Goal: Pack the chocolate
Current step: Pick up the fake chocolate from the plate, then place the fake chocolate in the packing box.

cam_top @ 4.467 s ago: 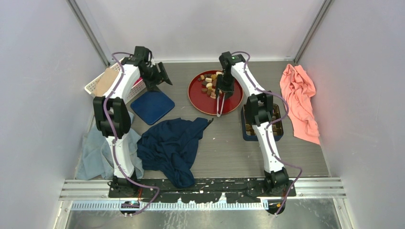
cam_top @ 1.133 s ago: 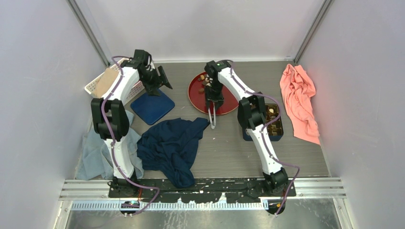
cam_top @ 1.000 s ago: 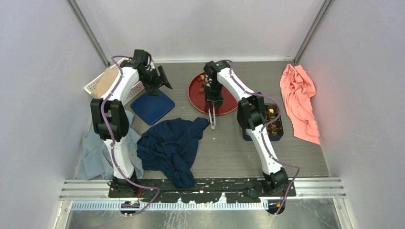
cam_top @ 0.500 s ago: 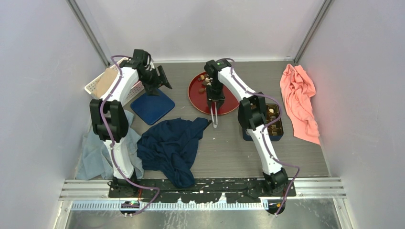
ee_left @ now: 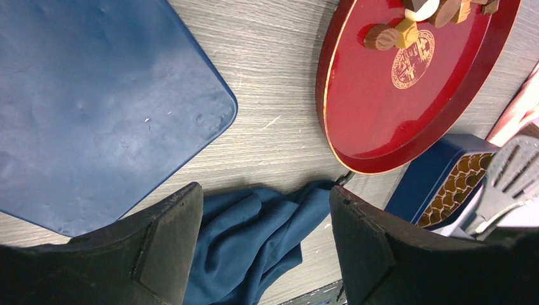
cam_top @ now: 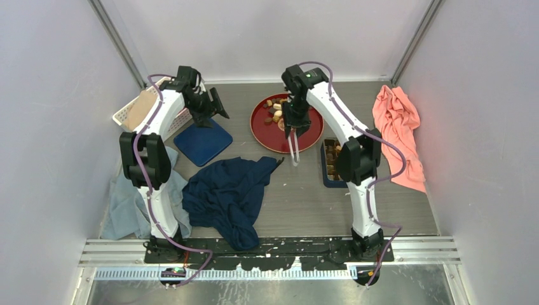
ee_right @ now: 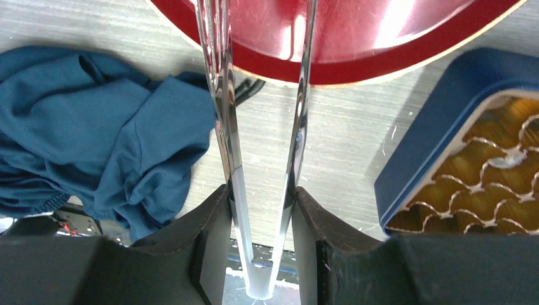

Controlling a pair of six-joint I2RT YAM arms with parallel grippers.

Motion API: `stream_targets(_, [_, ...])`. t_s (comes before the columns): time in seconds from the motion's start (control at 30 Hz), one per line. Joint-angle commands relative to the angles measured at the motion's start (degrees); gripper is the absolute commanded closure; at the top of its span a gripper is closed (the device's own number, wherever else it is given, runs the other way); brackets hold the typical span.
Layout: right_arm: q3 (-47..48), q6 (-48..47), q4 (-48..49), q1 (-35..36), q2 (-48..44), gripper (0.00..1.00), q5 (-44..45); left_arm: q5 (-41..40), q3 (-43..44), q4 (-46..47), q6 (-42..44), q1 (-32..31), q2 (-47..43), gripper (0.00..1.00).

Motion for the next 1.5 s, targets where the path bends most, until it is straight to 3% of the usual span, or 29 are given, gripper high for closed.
stream_targets(0.0, [-4.2,-1.3,0.1,-0.2,-7.6,0.82,0.9,1.4,0.2,2.3,-0.6,0.4,-2.4,0.27])
stream_targets(0.33, [-20.2,-1.6,4.3,-2.6,-22.8,0.84,0.5,1.6,1.0,2.7,-1.2,0.4,-1.3,0.27])
stream_targets(0.73, [-36.5,2.7,2.2,-4.8,-36.2,0.84,2.2,1.9,2.7,2.2,-1.2,0.4,-0.1,0.27])
stream_targets(1.07, [-47.8,8.2,0.5,-4.8,-42.1,0.84,5.0,1.8,2.6,2.0,-1.1,0.4,-0.3,0.27])
stream_targets(1.47, [-54.9,11.0,1.6,-4.8,-45.1,0.84,6.9,1.8,2.0,2.2,-1.7,0.1,-0.9,0.27])
